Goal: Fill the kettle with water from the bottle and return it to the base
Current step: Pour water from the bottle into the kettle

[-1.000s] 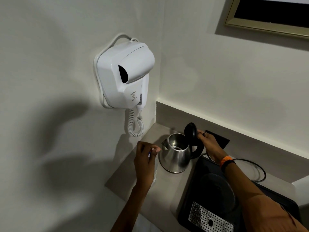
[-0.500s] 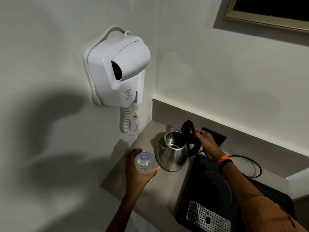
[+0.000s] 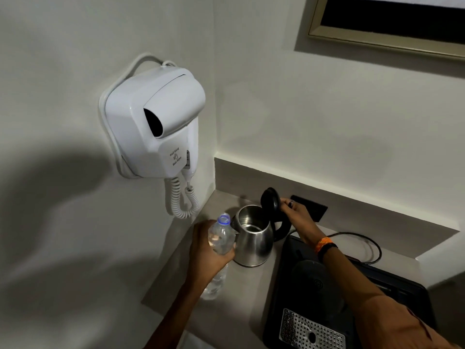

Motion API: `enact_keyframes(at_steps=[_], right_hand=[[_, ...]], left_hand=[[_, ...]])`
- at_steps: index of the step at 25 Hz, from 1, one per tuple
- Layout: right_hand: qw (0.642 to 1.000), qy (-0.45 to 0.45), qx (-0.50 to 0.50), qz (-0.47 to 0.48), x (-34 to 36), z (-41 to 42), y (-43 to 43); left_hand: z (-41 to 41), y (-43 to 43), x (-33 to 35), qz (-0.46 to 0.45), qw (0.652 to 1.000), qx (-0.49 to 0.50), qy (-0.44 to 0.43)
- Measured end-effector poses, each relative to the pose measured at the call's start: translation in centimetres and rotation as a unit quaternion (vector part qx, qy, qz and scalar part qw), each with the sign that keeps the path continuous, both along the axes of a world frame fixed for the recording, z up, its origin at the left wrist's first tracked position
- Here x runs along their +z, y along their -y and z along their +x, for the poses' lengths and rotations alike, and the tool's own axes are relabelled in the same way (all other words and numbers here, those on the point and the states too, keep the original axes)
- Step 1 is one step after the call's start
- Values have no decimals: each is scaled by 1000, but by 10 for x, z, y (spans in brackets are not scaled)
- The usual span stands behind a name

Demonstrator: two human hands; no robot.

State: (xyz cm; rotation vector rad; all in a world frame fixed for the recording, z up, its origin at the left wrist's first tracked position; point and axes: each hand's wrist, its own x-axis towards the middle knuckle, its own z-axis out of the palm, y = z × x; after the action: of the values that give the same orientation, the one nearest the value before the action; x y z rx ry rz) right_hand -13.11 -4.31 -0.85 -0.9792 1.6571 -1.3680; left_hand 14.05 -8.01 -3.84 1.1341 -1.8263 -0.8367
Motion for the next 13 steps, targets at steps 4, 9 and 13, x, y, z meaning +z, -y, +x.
enact_keyframes(at_steps=[4, 9, 13], right_hand=[[1000, 0, -12, -3, 2, 1, -2], [1000, -3, -15, 4, -1, 0, -2], [1000, 3, -19, 7, -1, 1, -1]], left_hand=[[-18, 22, 15, -11, 989, -48, 141], [-29, 44, 36, -30, 904, -146, 402], [-33, 54, 44, -69, 866, -167, 467]])
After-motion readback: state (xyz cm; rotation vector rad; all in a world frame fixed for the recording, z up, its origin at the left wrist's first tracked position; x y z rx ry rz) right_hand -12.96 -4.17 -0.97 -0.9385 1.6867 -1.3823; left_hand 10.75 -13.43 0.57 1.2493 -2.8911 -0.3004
